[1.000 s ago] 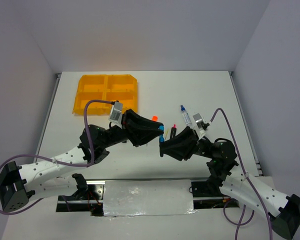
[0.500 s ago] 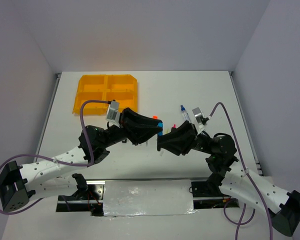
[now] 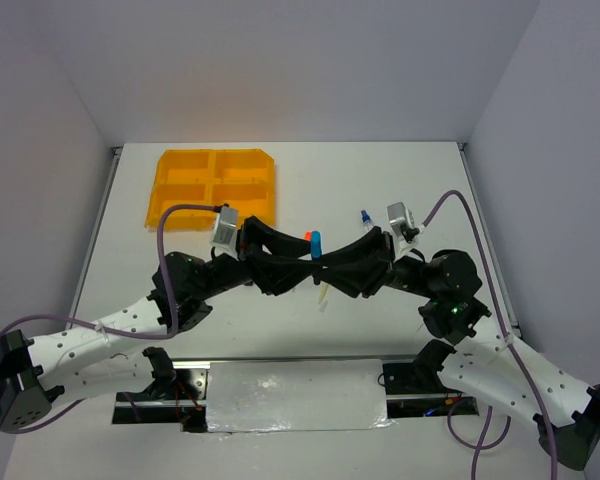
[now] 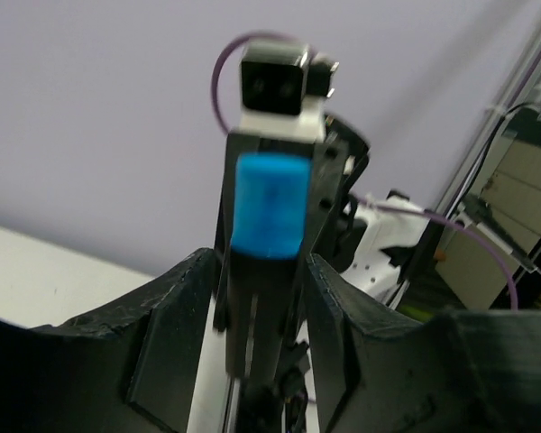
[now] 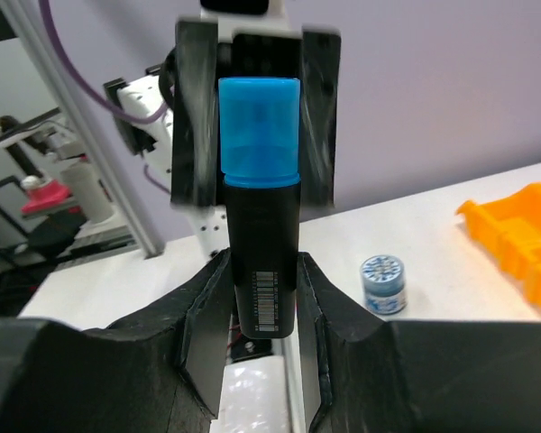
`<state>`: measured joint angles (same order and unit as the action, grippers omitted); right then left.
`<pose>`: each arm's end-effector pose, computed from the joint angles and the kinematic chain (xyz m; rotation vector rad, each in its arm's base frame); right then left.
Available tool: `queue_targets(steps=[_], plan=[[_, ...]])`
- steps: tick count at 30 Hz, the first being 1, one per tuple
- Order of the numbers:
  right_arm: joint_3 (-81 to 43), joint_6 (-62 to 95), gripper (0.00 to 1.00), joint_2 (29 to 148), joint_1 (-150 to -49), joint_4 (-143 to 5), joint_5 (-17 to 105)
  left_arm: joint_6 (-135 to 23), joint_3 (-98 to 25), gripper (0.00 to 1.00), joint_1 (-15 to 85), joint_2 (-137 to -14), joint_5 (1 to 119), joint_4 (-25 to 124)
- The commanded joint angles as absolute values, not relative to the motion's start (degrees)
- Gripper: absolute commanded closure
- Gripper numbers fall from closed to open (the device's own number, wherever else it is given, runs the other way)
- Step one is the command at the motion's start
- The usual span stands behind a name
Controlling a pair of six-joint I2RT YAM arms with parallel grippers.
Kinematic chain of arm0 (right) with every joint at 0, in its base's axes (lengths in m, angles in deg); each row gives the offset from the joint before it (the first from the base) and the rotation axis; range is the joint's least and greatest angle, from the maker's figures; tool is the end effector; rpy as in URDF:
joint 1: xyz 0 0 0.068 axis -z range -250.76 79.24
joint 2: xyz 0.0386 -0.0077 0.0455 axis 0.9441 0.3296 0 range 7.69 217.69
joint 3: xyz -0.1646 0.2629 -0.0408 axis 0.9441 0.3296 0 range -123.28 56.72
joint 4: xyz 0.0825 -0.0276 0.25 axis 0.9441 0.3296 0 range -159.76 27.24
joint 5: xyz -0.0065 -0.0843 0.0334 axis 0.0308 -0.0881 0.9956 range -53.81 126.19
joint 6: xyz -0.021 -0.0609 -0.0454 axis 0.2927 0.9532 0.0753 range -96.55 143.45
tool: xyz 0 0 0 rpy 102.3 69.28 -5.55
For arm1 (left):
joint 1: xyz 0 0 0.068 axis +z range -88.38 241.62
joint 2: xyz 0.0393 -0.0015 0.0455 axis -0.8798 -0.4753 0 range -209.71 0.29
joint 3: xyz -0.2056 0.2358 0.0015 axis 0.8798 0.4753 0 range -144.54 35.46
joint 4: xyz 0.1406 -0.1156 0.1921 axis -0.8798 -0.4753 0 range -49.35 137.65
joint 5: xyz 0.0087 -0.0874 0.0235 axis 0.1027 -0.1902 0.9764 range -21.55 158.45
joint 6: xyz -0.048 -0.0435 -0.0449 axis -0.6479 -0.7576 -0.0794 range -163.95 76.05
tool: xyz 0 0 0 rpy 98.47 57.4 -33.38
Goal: Sort the stationery into containers
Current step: Close the pen cap on the pen.
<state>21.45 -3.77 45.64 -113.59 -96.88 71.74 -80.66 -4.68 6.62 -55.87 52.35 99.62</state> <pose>0.0816 0.1294 0.4028 -0.7640 1.1217 1.4016 0.1095 -0.1893 0.4376 0.4572 0.9967 -1.5905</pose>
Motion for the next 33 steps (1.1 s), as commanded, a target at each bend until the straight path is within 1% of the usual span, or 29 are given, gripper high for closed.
queue_targets(steps=[1,2,5,11,15,16,18,21,24,25,27,30,32,33], plan=[[17.52,0.6,1.0,45.04,-113.73,-94.91,68.8,-77.0,-6.11,0.43,6.34,-54.91,50.34,94.42],[17.26,1.04,1.0,45.13,-113.74,-93.16,68.54,-76.65,-6.38,0.41,6.34,-54.82,50.52,92.75],[16.46,2.36,1.0,45.31,-113.65,-91.04,68.27,-74.81,-8.92,0.41,6.34,-54.73,51.66,88.19],[15.32,3.85,1.0,46.18,-113.82,-88.22,67.48,-73.31,-10.77,0.36,6.34,-54.64,51.58,86.15],[15.06,4.21,1.0,46.62,-114.0,-87.51,67.66,-72.6,-11.39,0.38,6.34,-55.08,51.92,84.75],[14.97,4.21,1.0,46.54,-114.09,-87.52,67.83,-72.43,-11.48,0.41,6.34,-55.43,51.93,84.65],[14.97,4.29,1.0,46.27,-114.26,-87.34,67.66,-72.43,-11.65,0.43,6.34,-55.78,52.28,84.3],[14.71,4.73,1.0,46.45,-114.53,-86.55,67.48,-72.43,-11.48,0.5,6.34,-55.96,52.89,84.39],[15.14,5.17,1.0,46.71,-114.79,-86.02,66.69,-72.69,-11.22,0.58,6.34,-55.96,53.68,84.48],[15.32,5.26,1.0,46.71,-114.88,-86.02,66.52,-72.69,-11.13,0.63,6.34,-55.87,53.86,84.56],[15.58,5.52,1.0,47.06,-115.14,-85.93,66.43,-72.78,-11.3,0.67,6.34,-55.96,54.47,84.13],[15.41,6.05,1.0,47.68,-115.75,-85.67,65.81,-72.95,-11.57,0.78,6.34,-56.14,55.18,83.6],[15.41,6.4,0.99,47.94,-116.19,-85.76,65.81,-73.04,-11.65,0.82,6.34,-56.4,55.27,83.42],[15.49,6.4,0.96,48.29,-116.2,-86.19,66.07,-72.96,-11.74,0.89,6.34,-56.4,55.18,83.33]])
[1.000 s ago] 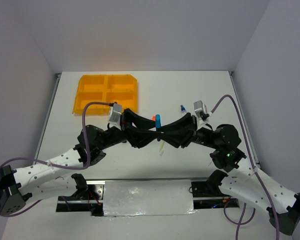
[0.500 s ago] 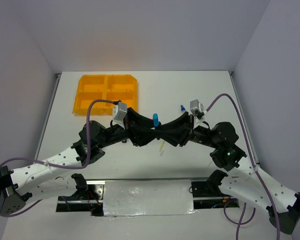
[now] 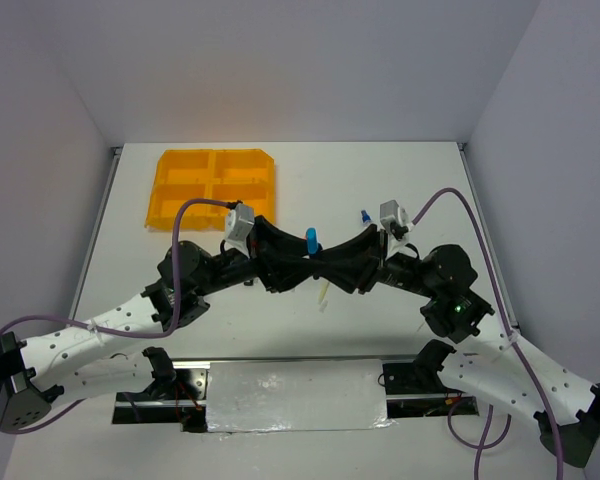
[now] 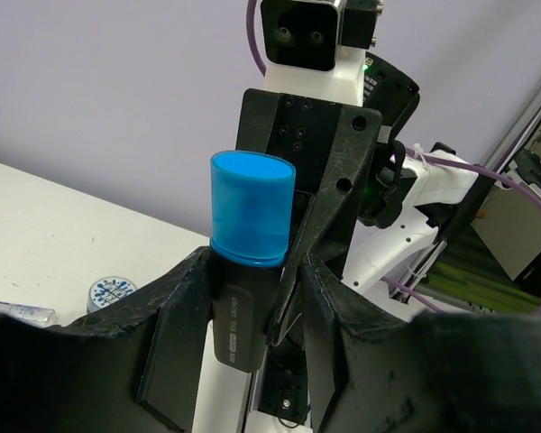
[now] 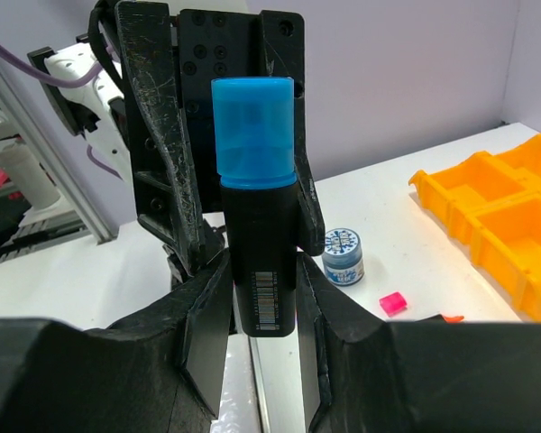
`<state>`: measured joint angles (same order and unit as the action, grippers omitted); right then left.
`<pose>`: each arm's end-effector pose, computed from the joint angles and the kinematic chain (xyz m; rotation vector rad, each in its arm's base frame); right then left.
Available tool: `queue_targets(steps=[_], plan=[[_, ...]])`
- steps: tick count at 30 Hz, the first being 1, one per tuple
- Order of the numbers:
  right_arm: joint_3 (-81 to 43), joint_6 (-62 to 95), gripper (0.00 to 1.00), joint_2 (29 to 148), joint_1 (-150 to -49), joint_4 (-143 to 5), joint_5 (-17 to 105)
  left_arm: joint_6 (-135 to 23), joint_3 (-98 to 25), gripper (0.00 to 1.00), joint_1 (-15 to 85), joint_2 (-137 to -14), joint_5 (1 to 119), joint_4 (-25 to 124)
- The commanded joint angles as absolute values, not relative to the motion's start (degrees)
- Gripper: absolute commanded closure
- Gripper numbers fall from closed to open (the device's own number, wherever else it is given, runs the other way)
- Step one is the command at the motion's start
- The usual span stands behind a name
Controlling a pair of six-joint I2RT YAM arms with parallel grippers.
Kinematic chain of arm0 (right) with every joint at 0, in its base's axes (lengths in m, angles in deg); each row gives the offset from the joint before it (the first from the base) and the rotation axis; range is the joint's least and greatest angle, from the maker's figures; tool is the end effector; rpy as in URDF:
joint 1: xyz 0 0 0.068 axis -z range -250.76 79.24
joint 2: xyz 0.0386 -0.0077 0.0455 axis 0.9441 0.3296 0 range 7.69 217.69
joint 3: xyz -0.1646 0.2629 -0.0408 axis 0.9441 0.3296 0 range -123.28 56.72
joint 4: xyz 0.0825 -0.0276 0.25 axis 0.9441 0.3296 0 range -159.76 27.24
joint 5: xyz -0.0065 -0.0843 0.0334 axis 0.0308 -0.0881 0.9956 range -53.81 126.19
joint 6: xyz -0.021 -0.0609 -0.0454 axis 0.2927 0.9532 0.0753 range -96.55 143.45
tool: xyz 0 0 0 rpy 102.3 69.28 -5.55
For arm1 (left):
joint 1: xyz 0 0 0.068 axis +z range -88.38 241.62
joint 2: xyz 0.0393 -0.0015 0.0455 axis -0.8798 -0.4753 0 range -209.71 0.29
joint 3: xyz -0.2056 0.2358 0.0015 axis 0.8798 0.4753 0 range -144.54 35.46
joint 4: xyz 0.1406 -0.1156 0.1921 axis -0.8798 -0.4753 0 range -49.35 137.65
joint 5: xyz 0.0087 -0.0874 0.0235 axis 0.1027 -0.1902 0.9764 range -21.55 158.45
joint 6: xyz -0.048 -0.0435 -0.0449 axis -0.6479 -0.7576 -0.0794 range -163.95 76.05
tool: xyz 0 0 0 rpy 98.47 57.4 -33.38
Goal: Sort the stationery into containers
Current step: Close the pen cap on the pen.
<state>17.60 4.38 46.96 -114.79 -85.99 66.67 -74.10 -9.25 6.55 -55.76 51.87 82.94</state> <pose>0.0908 0.1355 0.4026 -0.7741 1.2210 1.2607 0.1168 -0.2011 0.4329 0.5531 1.1812 -1.4618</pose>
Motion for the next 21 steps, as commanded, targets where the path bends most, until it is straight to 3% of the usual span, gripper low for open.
queue_targets(steps=[1,3,7,8,11,16,18,21], plan=[[15.58,6.23,0.94,48.29,-116.2,-86.72,66.16,-72.69,-11.74,0.94,6.34,-56.4,55.0,83.33],[16.46,5.62,0.86,48.03,-116.28,-88.3,66.25,-72.6,-11.39,1.0,6.34,-55.96,55.26,83.51],[17.43,5.52,0.77,47.59,-116.2,-89.19,65.72,-72.25,-10.25,1.0,6.34,-54.65,55.62,84.12],[17.52,5.52,0.67,47.59,-116.28,-89.19,65.64,-72.08,-10.16,1.0,6.34,-54.21,55.71,84.12],[18.13,5.26,0.48,47.42,-116.2,-89.89,65.37,-72.07,-10.07,1.0,6.34,-53.76,55.79,84.04],[18.92,4.47,0.47,47.59,-116.2,-91.65,65.37,-72.16,-10.16,1.0,6.34,-53.76,55.79,84.21],[18.84,4.64,0.56,47.77,-116.2,-91.82,65.63,-72.25,-9.9,1.0,6.34,-53.76,55.79,84.39],[18.92,4.73,0.5,47.77,-116.28,-91.47,64.93,-71.9,-9.9,1.0,6.34,-53.76,56.14,84.3]])
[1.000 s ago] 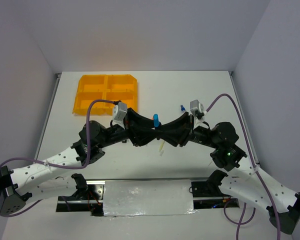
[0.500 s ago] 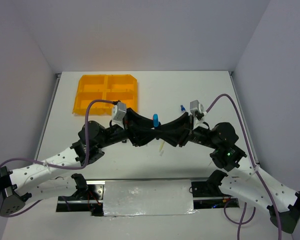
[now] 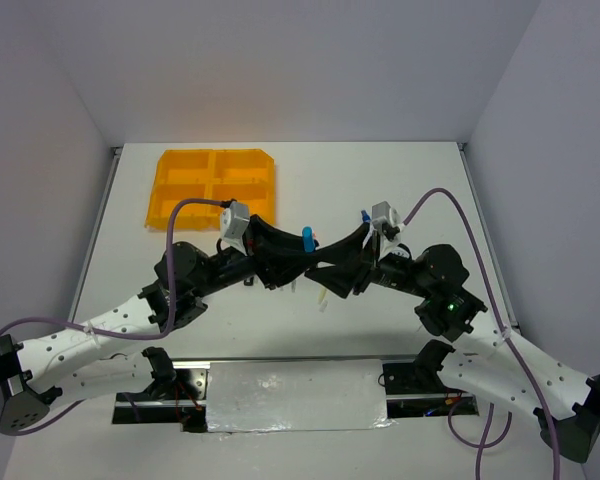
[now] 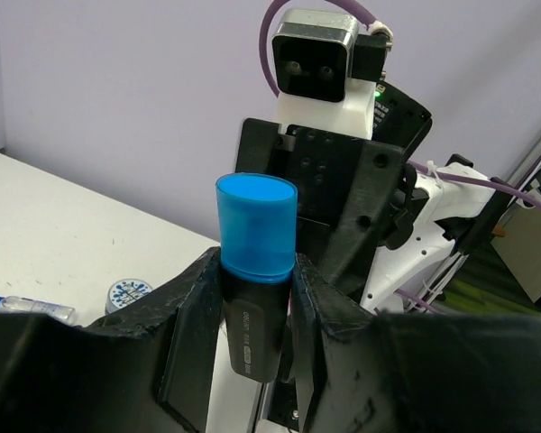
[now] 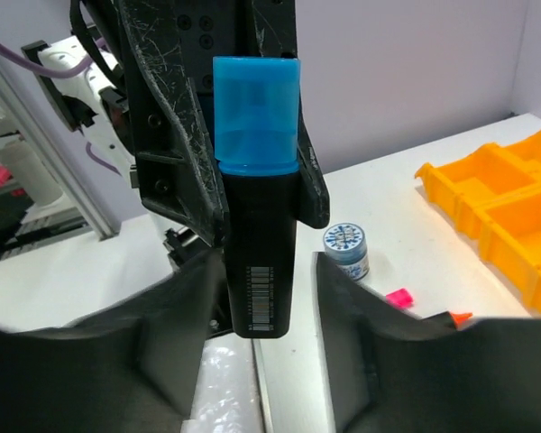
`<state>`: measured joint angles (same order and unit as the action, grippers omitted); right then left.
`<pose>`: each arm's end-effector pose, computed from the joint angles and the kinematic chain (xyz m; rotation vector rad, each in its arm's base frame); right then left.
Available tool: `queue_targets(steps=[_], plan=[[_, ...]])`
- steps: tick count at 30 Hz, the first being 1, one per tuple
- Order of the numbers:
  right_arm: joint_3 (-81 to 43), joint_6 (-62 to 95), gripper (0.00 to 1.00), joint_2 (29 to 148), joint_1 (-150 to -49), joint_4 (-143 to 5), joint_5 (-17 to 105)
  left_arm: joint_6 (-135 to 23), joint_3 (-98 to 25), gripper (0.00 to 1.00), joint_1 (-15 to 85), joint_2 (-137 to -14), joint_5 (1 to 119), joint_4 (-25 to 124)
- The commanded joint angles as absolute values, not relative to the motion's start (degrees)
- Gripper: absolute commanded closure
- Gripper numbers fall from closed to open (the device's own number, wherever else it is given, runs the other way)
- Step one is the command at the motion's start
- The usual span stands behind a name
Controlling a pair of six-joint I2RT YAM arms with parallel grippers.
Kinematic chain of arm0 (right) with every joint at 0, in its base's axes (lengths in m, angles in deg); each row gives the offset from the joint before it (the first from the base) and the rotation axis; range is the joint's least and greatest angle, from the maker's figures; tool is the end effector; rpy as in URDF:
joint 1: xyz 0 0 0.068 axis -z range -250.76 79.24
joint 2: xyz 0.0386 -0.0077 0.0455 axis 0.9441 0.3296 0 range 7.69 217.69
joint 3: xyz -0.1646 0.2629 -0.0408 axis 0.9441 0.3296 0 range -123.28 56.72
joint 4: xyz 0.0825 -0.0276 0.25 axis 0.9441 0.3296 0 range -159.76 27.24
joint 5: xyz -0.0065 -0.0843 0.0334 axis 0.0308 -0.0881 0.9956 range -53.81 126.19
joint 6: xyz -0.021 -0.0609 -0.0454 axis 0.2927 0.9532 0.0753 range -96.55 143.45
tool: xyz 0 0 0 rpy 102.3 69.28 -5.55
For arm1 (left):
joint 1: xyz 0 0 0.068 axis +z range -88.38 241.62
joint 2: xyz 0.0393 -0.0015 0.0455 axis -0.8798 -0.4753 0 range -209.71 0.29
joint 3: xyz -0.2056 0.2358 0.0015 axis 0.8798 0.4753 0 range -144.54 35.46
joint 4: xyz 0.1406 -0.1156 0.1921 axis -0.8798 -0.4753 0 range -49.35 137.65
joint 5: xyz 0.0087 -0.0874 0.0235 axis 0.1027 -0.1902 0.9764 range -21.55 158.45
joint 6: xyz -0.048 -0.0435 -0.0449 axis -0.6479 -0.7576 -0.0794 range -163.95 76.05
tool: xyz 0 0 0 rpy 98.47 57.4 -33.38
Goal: Sort the stationery into containers
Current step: Close the pen cap on the pen.
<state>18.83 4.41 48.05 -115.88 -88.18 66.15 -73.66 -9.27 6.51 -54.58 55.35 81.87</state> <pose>0.0930 0.1413 0.3968 -0.7796 1.2207 1.2705 0.1173 -0.1952 0.4354 0.4973 1.1866 -1.4249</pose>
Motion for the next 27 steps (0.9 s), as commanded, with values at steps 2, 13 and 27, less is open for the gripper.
queue_targets(steps=[2,13,27], plan=[[19.01,4.91,0.38,47.51,-116.2,-91.12,64.67,-71.81,-9.98,1.0,6.34,-53.59,56.15,84.12],[11.02,9.04,0.17,52.85,-115.32,-80.84,85.12,-69.79,-13.85,1.0,6.34,-54.99,37.89,83.51],[10.13,0.79,0.21,51.9,-115.32,-94.62,103.51,-72.25,-17.02,1.0,6.34,-57.19,20.73,86.41]])
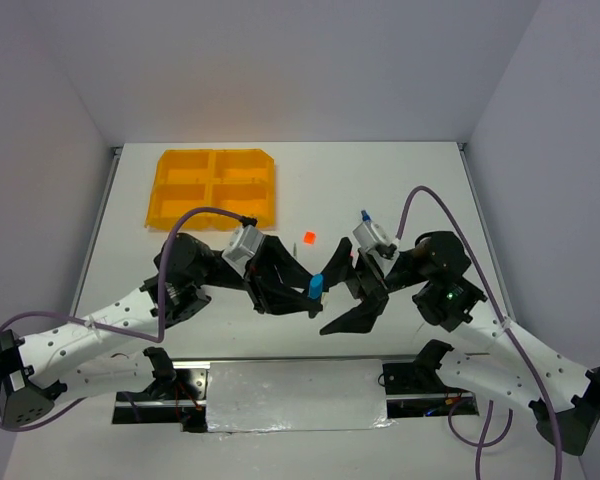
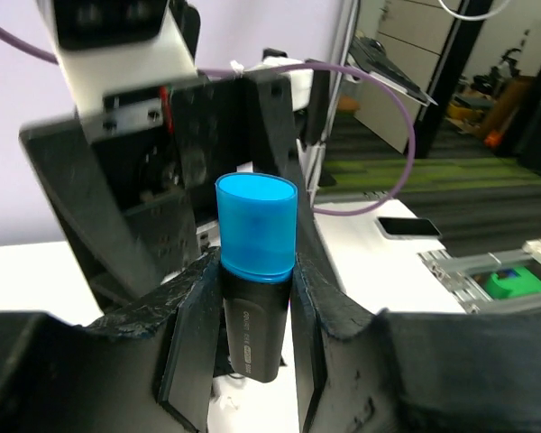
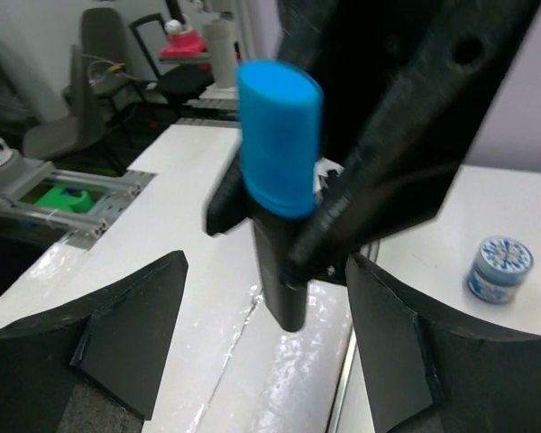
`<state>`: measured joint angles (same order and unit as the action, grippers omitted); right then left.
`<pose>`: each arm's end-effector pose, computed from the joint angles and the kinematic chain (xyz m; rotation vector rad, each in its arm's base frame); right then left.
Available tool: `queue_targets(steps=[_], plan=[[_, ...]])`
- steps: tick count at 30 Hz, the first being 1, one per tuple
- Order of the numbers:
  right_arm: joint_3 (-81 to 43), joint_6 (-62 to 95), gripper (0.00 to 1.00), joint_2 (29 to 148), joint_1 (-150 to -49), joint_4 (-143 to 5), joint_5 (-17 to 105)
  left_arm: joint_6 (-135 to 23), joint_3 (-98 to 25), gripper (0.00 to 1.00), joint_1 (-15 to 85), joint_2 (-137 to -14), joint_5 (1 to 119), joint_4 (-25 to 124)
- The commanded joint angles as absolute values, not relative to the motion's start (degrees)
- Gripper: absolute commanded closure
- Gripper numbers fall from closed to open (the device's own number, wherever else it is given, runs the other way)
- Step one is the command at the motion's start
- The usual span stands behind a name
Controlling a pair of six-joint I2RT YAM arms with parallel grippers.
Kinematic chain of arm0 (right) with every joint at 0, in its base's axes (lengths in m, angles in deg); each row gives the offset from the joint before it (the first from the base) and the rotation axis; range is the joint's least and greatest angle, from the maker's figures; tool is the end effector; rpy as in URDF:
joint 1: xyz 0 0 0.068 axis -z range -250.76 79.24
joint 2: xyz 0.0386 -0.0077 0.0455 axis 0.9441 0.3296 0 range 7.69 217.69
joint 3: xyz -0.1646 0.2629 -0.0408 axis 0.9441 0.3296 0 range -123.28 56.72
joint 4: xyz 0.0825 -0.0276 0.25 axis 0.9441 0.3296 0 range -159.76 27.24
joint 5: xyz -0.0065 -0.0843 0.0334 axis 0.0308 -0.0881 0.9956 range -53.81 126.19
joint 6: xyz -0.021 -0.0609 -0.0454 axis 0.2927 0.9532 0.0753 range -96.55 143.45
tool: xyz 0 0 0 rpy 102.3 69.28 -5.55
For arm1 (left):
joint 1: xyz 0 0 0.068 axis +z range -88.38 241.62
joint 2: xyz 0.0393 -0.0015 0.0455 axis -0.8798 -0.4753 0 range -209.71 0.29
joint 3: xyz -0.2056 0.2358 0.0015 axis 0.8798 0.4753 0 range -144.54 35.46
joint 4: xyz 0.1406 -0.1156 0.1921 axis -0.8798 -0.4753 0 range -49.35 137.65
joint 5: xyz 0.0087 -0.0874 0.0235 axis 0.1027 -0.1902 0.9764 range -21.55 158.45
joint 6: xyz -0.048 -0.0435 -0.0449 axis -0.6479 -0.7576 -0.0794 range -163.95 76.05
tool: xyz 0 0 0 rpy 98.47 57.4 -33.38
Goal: Sort the stationery into containers
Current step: Close the pen cap on the pen.
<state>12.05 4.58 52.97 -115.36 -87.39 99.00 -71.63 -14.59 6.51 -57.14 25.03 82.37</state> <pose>0.0678 0.1514 0.4184 -1.3065 1.0065 1.5648 0.0871 -0.2064 0.4547 1.0338 0.9674 -1.6408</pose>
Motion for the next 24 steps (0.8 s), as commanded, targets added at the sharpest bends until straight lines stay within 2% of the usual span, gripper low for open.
queue_targets(steps=[1,4,6,11,13,17,18,19,20,22,23,24], plan=[[10.22,-0.96,0.21,51.81,-115.23,-96.64,103.52,-72.43,-16.84,1.0,6.34,-57.1,20.55,86.76],[9.87,-1.16,0.25,52.51,-115.32,-96.57,102.9,-73.56,-16.14,1.0,6.34,-56.84,20.03,89.47],[10.39,-2.2,0.31,53.65,-115.32,-98.31,101.94,-74.18,-15.96,1.0,6.34,-56.93,19.76,90.62],[11.63,-6.59,0.51,56.55,-115.32,-105.34,101.58,-74.01,-16.31,1.0,6.34,-57.01,19.67,90.8],[12.24,-8.18,0.65,56.99,-115.32,-107.98,101.23,-74.01,-16.49,1.0,6.34,-56.84,19.41,90.63],[12.16,-10.99,0.78,57.79,-115.32,-111.59,101.14,-72.52,-16.66,1.0,6.34,-56.23,20.28,88.09],[12.16,-11.09,0.8,57.79,-115.32,-111.6,101.06,-71.38,-16.58,0.98,6.34,-55.88,20.98,87.21],[12.16,-11.0,0.87,57.79,-115.32,-111.42,100.88,-70.68,-16.49,0.94,6.34,-55.53,22.12,86.16],[12.07,-10.56,0.9,57.53,-115.32,-110.38,100.62,-69.28,-16.49,0.82,6.34,-54.74,24.57,83.71],[11.63,-8.99,1.0,57.17,-115.32,-107.4,99.74,-67.95,-16.75,0.67,6.34,-53.85,27.04,80.97],[11.11,-6.19,1.0,56.48,-115.32,-102.94,98.17,-66.81,-17.1,0.5,6.34,-53.68,29.49,78.0],[10.84,-4.77,1.0,56.03,-115.32,-100.72,97.11,-66.19,-17.45,0.45,6.34,-53.59,30.47,76.41]])
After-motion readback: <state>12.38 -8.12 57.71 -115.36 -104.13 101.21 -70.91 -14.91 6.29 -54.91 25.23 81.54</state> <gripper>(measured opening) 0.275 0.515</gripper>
